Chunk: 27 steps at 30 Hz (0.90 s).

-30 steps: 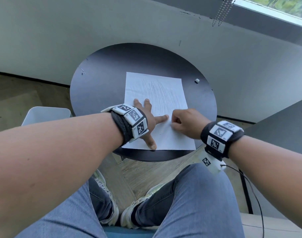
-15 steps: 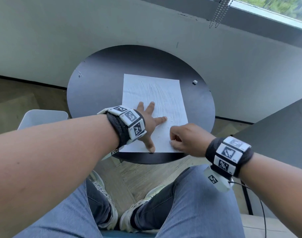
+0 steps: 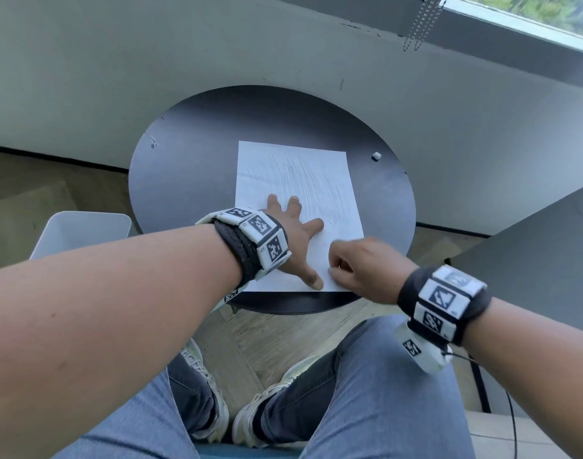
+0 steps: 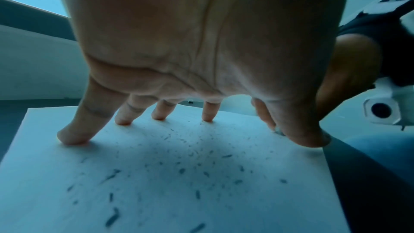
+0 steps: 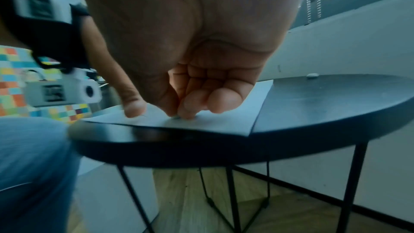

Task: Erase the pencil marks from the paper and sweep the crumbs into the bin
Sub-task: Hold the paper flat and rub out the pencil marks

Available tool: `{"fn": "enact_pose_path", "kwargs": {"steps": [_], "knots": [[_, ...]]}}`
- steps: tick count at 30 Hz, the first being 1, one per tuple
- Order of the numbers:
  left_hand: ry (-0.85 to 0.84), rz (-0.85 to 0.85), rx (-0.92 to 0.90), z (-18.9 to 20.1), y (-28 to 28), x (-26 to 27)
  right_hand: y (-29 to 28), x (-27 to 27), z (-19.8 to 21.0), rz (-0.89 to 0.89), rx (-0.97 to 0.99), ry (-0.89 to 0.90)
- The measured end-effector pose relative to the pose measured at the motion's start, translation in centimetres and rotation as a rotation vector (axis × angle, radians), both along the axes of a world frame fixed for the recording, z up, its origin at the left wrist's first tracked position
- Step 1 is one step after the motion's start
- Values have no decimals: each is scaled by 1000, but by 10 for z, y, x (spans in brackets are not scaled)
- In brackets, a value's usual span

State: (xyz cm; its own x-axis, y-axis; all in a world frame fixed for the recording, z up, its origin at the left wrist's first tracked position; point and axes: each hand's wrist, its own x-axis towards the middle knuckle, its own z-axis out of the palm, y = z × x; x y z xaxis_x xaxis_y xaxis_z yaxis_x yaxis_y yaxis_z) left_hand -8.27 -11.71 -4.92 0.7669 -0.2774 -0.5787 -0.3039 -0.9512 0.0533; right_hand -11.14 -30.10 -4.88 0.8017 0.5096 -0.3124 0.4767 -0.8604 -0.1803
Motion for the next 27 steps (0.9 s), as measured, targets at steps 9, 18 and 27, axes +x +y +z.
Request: {"fn": "enact_pose_path", "kwargs": {"steps": [9, 18, 27], "knots": [[-46, 18, -14, -10, -2, -3, -3, 59, 1, -162, -9, -34], [-2, 30, 7, -6, 20, -11, 10, 7, 2, 10, -46, -19], [0, -2, 58, -2, 17, -13, 14, 47, -3, -120, -5, -17]]}}
